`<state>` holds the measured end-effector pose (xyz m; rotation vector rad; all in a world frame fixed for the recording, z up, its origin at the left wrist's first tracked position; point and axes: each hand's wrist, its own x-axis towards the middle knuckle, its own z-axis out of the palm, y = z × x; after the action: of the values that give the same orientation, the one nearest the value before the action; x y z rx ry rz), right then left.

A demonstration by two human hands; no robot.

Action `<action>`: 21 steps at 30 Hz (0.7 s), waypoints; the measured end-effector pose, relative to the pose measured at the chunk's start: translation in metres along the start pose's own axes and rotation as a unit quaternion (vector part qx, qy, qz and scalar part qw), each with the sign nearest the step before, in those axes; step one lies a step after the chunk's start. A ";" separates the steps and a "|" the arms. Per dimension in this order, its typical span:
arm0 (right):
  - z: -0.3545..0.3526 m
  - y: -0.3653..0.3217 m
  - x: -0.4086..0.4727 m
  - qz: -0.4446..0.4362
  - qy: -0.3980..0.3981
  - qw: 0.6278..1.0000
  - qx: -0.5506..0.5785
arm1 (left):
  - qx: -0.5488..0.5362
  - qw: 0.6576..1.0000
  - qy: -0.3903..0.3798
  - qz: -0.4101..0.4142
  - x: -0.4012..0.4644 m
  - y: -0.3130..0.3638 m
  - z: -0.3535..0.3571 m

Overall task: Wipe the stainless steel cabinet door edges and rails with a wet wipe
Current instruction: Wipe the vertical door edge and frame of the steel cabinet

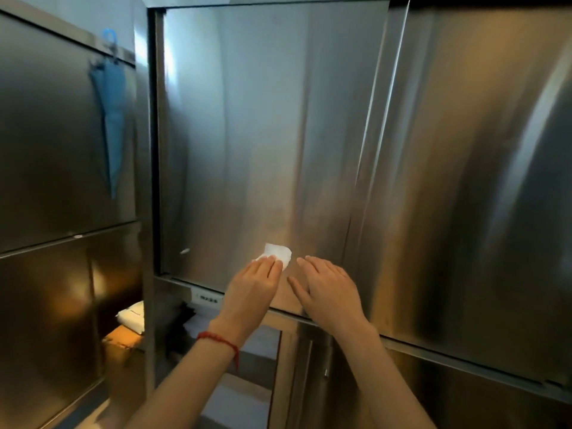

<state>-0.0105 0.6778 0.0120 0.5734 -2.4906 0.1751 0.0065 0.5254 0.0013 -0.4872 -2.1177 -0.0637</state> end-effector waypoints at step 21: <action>0.089 -0.235 0.116 -0.137 -0.034 0.982 0.129 | 0.149 0.985 -0.025 -0.084 -0.099 -0.231 -0.073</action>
<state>-0.0393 0.4030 0.0038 1.0378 -2.4376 0.3799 0.0274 0.2646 -0.0054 -0.1327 -2.1669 0.1690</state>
